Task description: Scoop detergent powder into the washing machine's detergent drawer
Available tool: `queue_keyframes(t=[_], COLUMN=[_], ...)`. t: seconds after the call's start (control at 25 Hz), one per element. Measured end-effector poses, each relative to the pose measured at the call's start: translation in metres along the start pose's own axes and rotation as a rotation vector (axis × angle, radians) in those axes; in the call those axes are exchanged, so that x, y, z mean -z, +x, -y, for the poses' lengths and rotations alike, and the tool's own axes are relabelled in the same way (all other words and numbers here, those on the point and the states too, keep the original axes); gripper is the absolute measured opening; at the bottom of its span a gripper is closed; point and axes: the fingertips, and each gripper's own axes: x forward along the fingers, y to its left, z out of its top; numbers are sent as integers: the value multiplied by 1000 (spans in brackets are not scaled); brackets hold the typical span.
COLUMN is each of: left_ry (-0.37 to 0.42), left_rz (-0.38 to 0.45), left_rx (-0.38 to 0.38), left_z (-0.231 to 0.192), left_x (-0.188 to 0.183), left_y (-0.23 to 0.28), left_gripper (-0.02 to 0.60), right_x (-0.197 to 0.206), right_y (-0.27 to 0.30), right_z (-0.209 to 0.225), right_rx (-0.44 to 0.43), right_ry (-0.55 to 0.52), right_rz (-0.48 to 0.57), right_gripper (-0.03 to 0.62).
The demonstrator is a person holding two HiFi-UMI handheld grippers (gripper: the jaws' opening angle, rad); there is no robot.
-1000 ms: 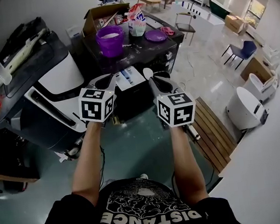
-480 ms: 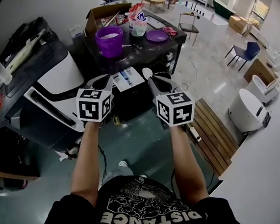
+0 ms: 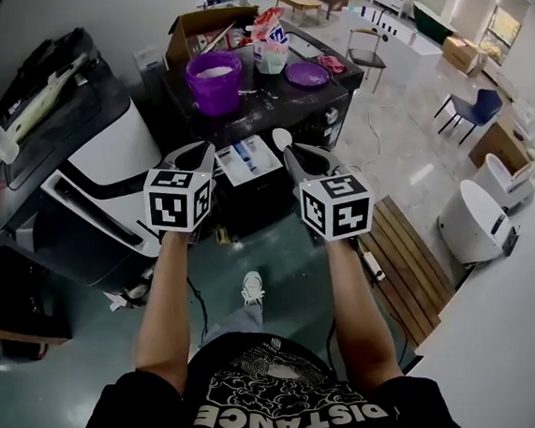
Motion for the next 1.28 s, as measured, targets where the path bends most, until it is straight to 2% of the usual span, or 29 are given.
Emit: queue_keyframes(t=[0.4, 0.72, 1.28], left_ry=[-29, -36, -79], left_rz=[5, -12, -15], left_rx=[-20, -24, -50], left_z=[-59, -108, -178], left_x=[-11, -24, -33], left_y=[73, 134, 191], left_gripper=[0, 0, 0], right_x=[-13, -38, -66], right_y=[87, 165, 261], right_z=[29, 53, 57], right_rx=[-27, -51, -112], right_ry=[-22, -38, -85], right_rz=[-23, -37, -63], right_gripper=[38, 38, 38])
